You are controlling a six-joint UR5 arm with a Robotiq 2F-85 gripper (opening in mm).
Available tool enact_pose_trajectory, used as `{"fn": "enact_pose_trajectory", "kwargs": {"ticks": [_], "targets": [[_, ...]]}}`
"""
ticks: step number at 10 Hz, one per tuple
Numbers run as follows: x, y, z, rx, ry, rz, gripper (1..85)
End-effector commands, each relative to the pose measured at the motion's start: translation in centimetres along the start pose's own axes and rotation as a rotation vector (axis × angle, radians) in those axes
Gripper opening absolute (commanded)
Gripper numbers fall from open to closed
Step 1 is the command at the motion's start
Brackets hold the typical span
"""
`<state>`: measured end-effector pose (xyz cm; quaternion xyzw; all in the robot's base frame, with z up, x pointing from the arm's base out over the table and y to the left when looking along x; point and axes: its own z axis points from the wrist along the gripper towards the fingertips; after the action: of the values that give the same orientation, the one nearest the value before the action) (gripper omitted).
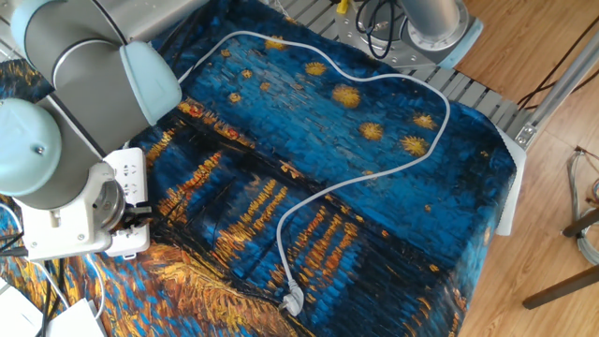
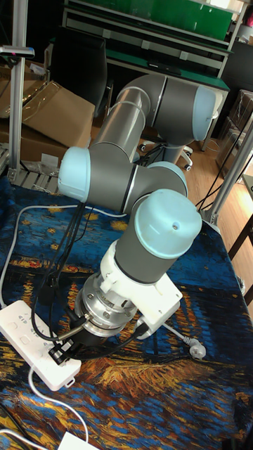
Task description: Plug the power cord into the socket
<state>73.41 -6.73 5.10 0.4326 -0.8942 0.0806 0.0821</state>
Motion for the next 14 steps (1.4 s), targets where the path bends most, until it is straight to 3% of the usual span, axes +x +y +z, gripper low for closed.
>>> {"fn": "enact_pose_trajectory", "kwargs": {"ticks": [1, 5, 7, 11, 14], "targets": [[-0.6, 0.0, 0.1, -0.007, -0.026, -0.007, 32.7], [-0.1, -0.1, -0.7, -0.008, -0.023, -0.011, 31.7], [0.8, -1.2, -1.3, -0.018, -0.032, -0.057, 30.3], [-0.7, -2.0, -0.4, -0.034, -0.08, -0.128, 28.0], [0.2, -0.5, -1.5, -0.107, -0.098, -0.162, 27.0]]}}
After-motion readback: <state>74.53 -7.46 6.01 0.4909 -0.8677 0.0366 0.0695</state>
